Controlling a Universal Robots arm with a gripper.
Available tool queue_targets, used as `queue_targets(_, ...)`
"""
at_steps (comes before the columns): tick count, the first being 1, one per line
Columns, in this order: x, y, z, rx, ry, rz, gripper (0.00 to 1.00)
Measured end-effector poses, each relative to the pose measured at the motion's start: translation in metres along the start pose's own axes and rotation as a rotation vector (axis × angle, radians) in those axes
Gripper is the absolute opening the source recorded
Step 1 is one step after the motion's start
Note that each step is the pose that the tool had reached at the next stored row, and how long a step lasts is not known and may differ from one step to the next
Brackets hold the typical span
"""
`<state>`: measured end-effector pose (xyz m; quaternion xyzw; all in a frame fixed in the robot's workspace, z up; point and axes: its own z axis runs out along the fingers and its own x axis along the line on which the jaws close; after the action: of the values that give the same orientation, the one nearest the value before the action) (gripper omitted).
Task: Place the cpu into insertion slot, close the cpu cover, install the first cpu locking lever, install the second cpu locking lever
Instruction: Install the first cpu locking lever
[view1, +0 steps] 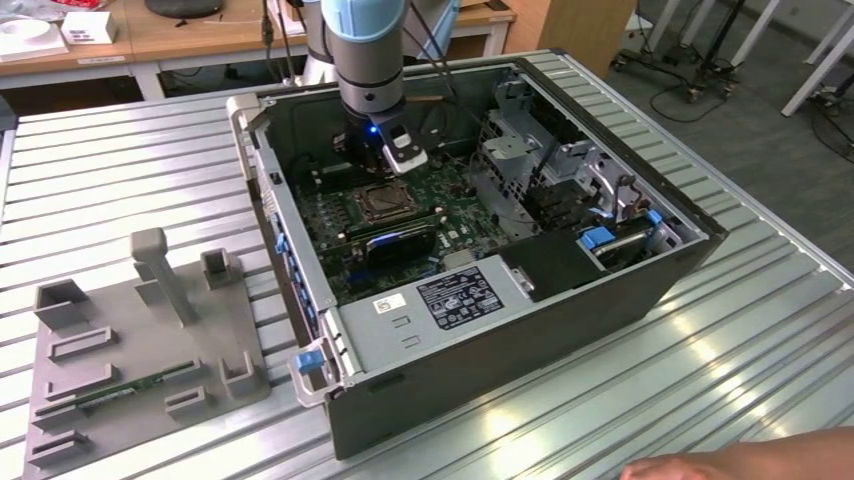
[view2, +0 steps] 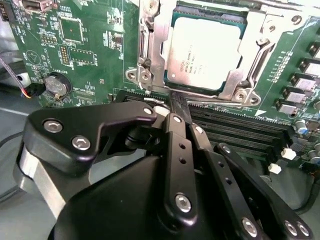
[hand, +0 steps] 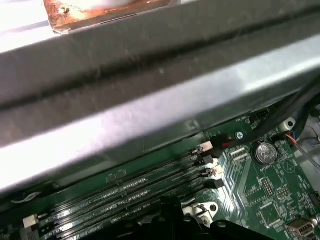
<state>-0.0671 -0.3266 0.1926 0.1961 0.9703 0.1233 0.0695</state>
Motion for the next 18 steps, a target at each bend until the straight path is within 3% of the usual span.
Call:
queue_targets(1,0.0002,0.0006,0.0006,-0.0026,0.0002,0.0,0.11)
queue_targets(18,0.0002,0.004,-0.0066,-0.0006,-0.0001,0.0,0.11)
